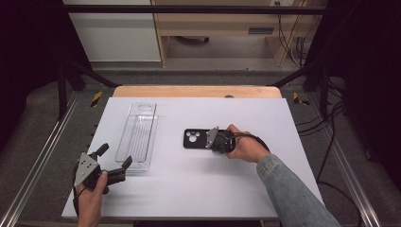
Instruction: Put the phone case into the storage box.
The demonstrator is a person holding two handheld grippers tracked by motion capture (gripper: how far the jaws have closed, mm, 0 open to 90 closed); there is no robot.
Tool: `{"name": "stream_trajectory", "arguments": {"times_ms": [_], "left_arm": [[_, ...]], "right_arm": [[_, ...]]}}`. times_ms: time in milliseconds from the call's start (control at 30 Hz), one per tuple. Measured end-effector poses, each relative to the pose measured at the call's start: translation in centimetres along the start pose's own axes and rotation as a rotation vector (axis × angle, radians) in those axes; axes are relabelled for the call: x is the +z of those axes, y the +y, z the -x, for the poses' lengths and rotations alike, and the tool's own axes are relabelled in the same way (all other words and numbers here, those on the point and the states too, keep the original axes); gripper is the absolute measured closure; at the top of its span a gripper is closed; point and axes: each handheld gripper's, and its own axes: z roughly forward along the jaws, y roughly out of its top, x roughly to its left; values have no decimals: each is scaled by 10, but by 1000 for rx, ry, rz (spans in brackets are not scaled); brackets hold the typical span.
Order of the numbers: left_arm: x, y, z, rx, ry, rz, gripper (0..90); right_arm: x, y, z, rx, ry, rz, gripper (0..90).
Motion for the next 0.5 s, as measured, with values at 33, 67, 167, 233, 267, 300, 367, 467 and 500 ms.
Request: {"name": "stream_trajectory", "arguments": {"times_ms": [33, 67, 167, 233, 267, 300, 367, 467, 500], "left_arm": [[0, 0, 0, 0, 1, 1, 6], [0, 0, 0, 0, 1, 2, 6], [0, 0, 0, 3, 3, 3, 6], [0, 0, 0, 3, 3, 2, 6], [0, 0, 0, 2, 3, 2, 6], [0, 0, 1, 4, 3, 2, 6], [0, 0, 1, 9, 1, -1, 6], [1, 0, 1, 11, 2, -3, 6], [0, 0, 2, 11, 3, -3, 6]], "right_arm": [[-1, 0, 0, -2, -10, 1, 881], [-1, 0, 0, 4, -23, 2, 881], [-4, 0, 0, 17, -76, 11, 881], [-5, 0, 0, 31, -115, 18, 881], [-6, -1, 0, 43, -136, 21, 881], [-7, -2, 0, 43, -159, 27, 881], [-8, -3, -1, 54, -196, 31, 881], [-8, -5, -5, 68, -245, 39, 881], [-9, -6, -6, 75, -257, 45, 881]]}}
